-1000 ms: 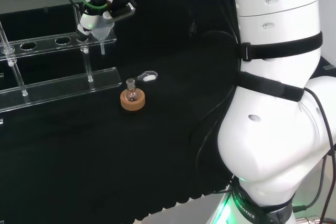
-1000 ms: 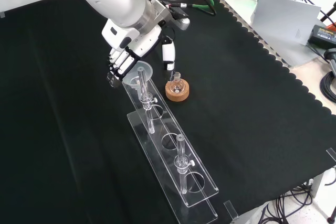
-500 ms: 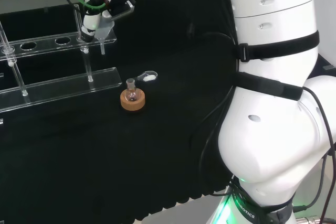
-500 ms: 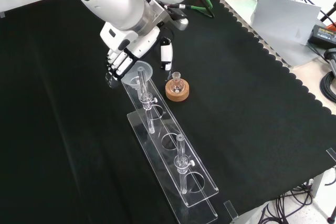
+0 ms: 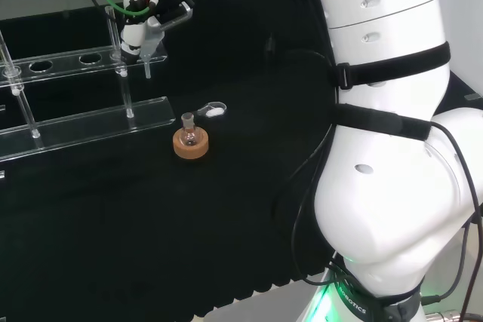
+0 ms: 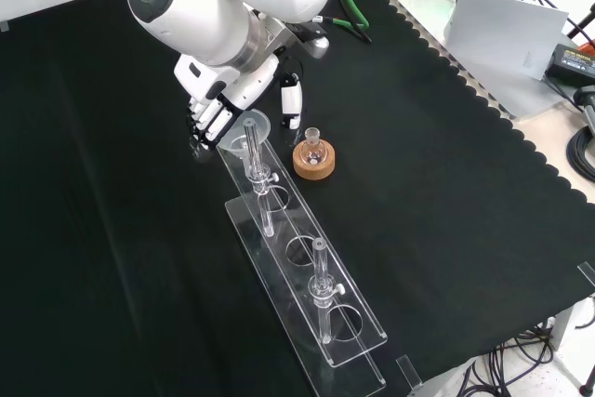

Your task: Pick up the funnel from the transparent funnel stand.

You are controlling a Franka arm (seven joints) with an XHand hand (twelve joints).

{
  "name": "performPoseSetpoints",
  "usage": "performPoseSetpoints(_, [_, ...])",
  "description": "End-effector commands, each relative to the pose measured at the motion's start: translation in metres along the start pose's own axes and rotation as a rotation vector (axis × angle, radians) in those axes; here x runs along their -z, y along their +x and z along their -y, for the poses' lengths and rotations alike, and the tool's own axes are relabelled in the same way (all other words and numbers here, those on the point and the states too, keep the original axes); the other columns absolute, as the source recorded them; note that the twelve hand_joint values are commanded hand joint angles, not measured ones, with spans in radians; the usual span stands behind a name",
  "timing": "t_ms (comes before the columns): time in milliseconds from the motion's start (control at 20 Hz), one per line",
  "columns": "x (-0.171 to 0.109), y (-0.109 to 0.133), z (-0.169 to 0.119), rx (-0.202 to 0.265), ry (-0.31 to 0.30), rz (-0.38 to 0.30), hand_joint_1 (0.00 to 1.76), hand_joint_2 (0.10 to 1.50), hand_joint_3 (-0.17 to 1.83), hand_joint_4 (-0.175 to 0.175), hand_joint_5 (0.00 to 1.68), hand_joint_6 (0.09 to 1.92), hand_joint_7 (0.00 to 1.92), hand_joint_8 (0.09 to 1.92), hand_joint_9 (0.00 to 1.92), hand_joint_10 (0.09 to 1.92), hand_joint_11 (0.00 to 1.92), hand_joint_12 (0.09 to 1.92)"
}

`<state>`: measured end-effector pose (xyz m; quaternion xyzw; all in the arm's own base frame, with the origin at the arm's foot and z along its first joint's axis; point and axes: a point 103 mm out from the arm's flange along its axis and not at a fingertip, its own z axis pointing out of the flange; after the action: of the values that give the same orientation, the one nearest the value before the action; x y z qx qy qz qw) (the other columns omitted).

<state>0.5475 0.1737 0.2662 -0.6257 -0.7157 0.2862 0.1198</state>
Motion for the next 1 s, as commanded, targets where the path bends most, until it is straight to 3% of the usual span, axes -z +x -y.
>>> performPoseSetpoints(50, [0.000,-0.002,0.000,-0.018,0.005,0.015,0.68,0.76,0.24,0.023,0.14,0.09,0.00,0.55,0.18,0.87,0.26,1.49])
performPoseSetpoints(300, [0.001,-0.001,-0.001,-0.015,-0.010,0.032,0.71,0.68,0.45,0.023,0.23,0.09,0.00,0.64,0.34,0.77,0.27,1.48])
performPoseSetpoints(600, [0.004,0.000,-0.003,-0.042,-0.026,0.075,0.79,0.67,0.58,0.008,0.45,0.09,0.20,0.69,0.64,0.60,0.37,1.40])
performPoseSetpoints(850, [0.016,-0.002,0.005,-0.093,-0.100,0.183,0.84,0.70,0.62,-0.003,0.58,0.09,0.33,0.66,0.80,0.53,0.45,1.35])
performPoseSetpoints(1000, [0.028,-0.003,0.014,-0.116,-0.106,0.228,0.86,0.71,0.64,-0.004,0.65,0.09,0.38,0.65,0.85,0.50,0.49,1.33])
